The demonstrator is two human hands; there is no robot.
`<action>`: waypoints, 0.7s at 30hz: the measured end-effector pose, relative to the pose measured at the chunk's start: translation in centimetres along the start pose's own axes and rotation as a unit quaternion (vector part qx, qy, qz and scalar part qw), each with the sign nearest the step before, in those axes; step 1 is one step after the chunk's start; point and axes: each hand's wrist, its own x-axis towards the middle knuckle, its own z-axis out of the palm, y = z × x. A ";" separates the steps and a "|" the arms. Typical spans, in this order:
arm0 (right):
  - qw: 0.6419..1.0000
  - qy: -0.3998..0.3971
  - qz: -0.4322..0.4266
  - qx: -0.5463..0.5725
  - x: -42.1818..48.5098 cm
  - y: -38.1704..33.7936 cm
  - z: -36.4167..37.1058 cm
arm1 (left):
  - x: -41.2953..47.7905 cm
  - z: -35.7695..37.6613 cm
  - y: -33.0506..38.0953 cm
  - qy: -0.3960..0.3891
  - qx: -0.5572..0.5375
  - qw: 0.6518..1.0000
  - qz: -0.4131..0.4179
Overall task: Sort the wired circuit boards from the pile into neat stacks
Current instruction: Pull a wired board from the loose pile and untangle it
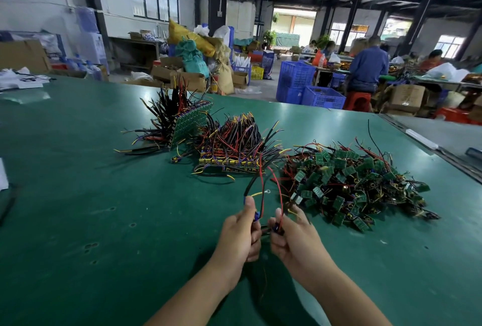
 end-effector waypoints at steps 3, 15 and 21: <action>0.998 0.023 -0.023 -0.060 -0.1 0.5 0.1 | -0.1 0.2 -0.8 -0.023 0.075 0.996 0.046; 0.990 -0.133 0.012 -0.039 -1.0 -0.3 0.1 | 0.6 -0.4 -1.2 0.049 0.173 0.978 0.107; 0.995 -0.086 -0.054 0.019 -0.7 -0.1 0.2 | -0.1 -0.3 -1.0 -0.003 0.193 0.978 0.083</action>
